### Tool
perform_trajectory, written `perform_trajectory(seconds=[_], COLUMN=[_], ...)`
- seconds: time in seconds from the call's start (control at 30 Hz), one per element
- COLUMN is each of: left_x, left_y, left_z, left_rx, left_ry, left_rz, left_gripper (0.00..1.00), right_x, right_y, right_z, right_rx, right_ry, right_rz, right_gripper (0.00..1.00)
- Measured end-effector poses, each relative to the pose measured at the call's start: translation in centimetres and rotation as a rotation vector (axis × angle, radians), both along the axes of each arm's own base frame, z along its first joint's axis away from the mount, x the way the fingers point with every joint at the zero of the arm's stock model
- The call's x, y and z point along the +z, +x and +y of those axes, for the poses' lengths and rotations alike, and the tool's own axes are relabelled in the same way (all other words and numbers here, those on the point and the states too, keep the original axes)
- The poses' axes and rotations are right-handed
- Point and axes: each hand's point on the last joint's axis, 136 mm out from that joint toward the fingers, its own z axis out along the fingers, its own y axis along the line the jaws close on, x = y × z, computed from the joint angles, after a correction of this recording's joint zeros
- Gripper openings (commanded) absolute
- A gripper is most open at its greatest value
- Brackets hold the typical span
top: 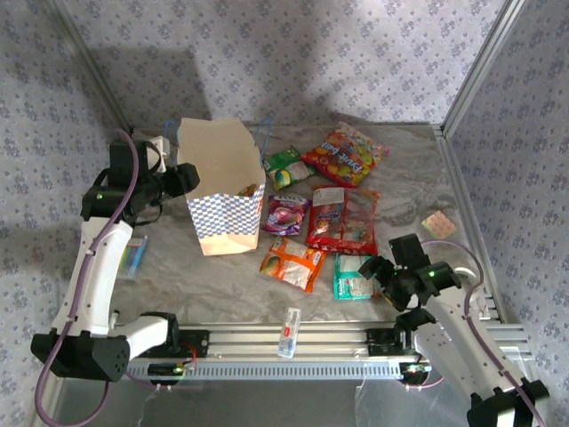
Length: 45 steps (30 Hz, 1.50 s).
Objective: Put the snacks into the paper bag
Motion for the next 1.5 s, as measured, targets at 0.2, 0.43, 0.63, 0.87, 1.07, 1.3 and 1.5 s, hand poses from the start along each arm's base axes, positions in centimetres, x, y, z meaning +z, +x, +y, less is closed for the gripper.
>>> perform_trajectory(seconds=[0.2,0.43,0.63,0.87,1.07,1.3,1.5], left_x=[0.0,0.0,-0.1,-0.2,-0.2,-0.2,-0.2], left_y=[0.0,0.0,0.0,-0.1,-0.1,-0.1,-0.1], left_z=[0.1,0.1,0.2,0.2,0.2,0.2,0.2], left_rx=[0.002,0.000,0.001,0.001,0.001,0.001,0.001], left_ry=[0.006,0.011,0.015,0.016,0.015,0.015,0.015], left_rz=[-0.001,-0.002,0.002,0.003,0.004,0.004,0.004], left_gripper=[0.59,0.59,0.59,0.59,0.59,0.59,0.59], right_x=[-1.1,-2.3,-2.8,-2.6,-2.9,-3.0,-3.3], right_y=[-0.1,0.3,0.9,2.1,2.5,3.0,2.9], right_z=[0.0,0.1,0.3,0.4,0.4,0.5,0.2], right_rx=[0.000,0.001,-0.005,-0.020,-0.025,0.001,0.011], right_ry=[-0.009,-0.013,-0.004,0.012,0.018,0.017,0.001], right_rz=[0.037,0.051,0.045,-0.001,-0.019,-0.052,-0.053], right_gripper=[0.92,0.93,0.93,0.92,0.91,0.86,0.74])
